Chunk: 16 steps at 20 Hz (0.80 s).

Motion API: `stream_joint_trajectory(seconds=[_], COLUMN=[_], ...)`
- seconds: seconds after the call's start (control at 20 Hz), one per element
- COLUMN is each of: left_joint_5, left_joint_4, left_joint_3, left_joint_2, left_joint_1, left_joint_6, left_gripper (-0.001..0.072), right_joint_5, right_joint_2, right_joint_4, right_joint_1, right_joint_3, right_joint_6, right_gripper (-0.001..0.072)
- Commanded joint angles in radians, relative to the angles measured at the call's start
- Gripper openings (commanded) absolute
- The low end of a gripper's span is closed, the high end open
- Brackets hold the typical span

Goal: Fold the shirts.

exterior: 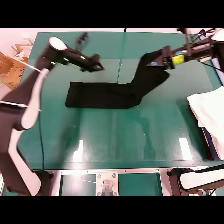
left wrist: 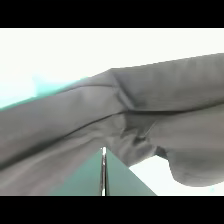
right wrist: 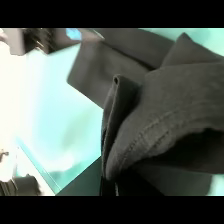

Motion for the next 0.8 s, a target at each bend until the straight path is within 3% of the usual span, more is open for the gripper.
stream_joint_trajectory(seconds=[0.0,0.3,0.35,0.4,0.45,0.6,0.75], left_joint_5=[-0.111,-0.218,-0.225,-0.226,-0.229,-0.233,-0.231], left_joint_4=[0.035,0.035,0.035,0.043,0.046,0.046,0.046], left_joint_3=[0.023,0.023,0.023,0.023,0.023,0.023,0.023], left_joint_2=[0.083,0.106,0.106,0.106,0.106,0.106,0.106], left_joint_1=[0.151,0.275,0.282,0.282,0.282,0.282,0.282], left_joint_6=[-0.008,0.065,0.084,0.085,0.088,0.113,0.112], left_gripper=[0.0021,0.0021,0.0021,0.0021,0.0021,0.0021,0.0021], right_joint_5=[-0.274,-0.850,-0.978,-1.084,-1.128,-1.045,-0.829], right_joint_2=[-0.019,-0.275,-0.328,-0.372,-0.402,-0.368,-0.276], right_joint_4=[-0.006,0.041,0.058,0.066,0.064,0.041,-0.060], right_joint_1=[0.201,0.662,0.731,0.784,0.823,0.802,0.651], right_joint_3=[-0.030,-0.014,-0.002,0.014,0.038,0.059,0.059], right_joint_6=[0.075,0.104,0.103,0.103,0.095,0.001,0.000], right_gripper=[0.0019,0.0041,0.0195,0.0419,0.0519,0.0518,0.0518])
